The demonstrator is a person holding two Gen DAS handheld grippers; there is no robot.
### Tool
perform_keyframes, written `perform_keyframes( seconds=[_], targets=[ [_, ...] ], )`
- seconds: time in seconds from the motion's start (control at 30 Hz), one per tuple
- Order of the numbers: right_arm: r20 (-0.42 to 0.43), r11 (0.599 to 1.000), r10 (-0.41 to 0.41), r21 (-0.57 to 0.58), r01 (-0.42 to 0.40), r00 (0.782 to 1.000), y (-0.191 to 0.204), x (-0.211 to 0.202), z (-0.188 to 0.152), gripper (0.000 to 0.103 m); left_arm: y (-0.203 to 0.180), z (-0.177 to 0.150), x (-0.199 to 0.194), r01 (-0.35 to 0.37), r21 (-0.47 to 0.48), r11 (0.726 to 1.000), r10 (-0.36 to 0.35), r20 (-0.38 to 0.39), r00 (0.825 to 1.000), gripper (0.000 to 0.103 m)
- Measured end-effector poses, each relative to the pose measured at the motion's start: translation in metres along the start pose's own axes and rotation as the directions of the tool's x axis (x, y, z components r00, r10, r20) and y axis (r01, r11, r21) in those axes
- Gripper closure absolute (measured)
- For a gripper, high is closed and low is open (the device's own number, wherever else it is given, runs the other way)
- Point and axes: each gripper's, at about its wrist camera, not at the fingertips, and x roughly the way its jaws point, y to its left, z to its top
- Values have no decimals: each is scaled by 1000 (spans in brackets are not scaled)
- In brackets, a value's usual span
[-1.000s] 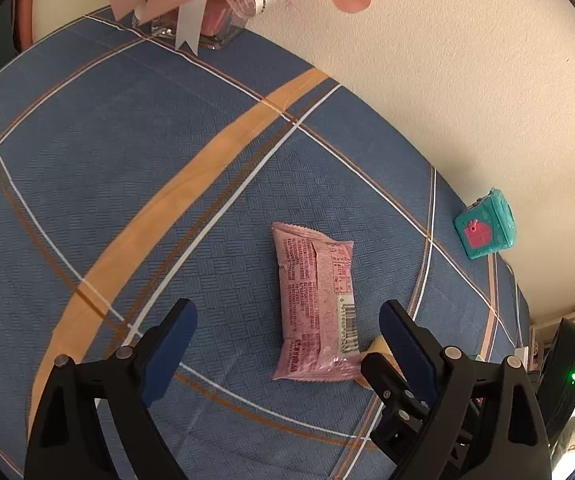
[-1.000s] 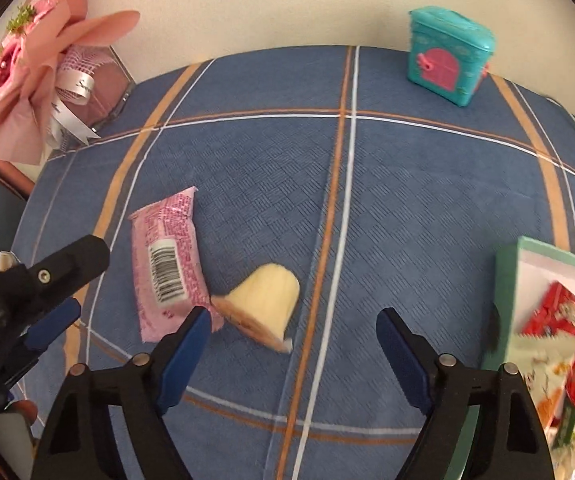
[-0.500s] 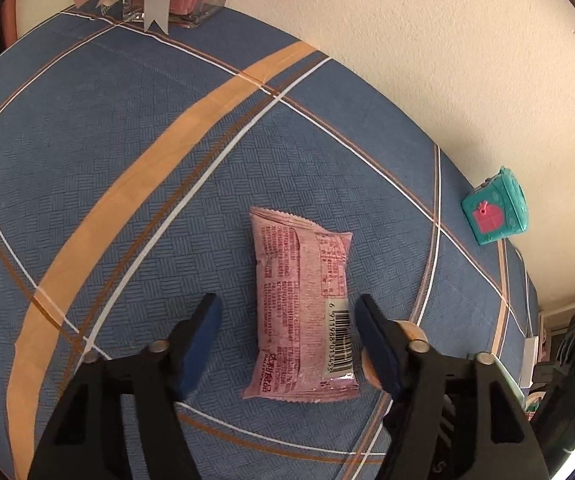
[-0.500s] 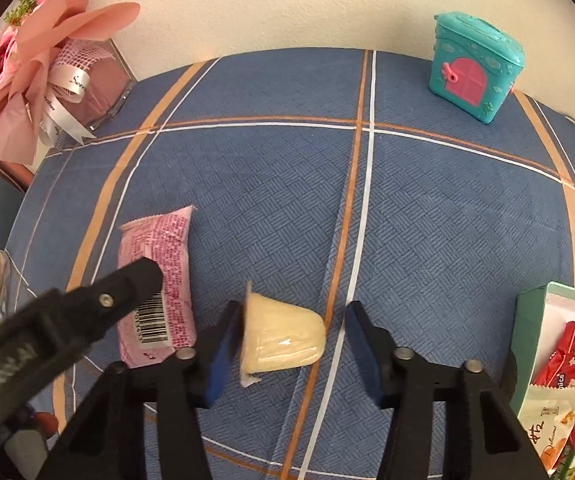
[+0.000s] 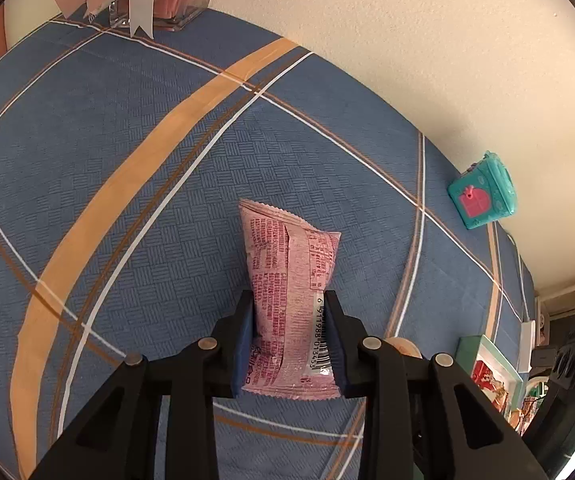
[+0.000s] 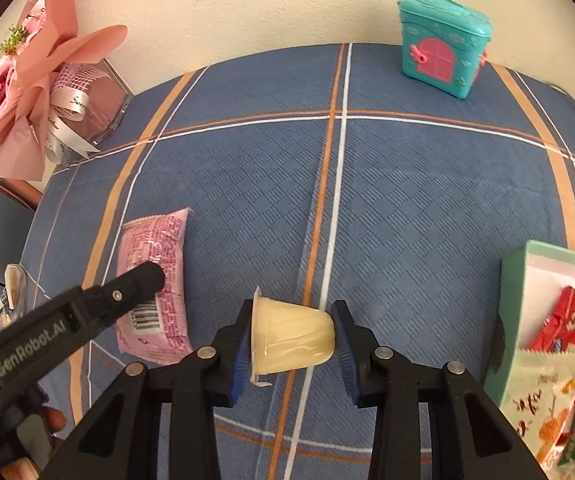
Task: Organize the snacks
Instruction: 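Carry both items into the white tray and open both tools to release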
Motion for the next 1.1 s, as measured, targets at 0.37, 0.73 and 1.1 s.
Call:
perform_keyframes(
  seconds=[0.37,0.73,1.1],
  targets=[
    [27,998,22,56,-24,999,-12,-44,-28,63,-3,-12,-33,-6,25,1000,5,20,1000,69],
    [59,996,-3,92,-2,998,-20,-87,-55,63,-35,-48,-65,-36,123,992,30,52,998,69],
    [109,991,10,130,-24,994,-40,-134,-93,63,-86,-89,-100,-60,266,962,25,133,991,69]
  ],
)
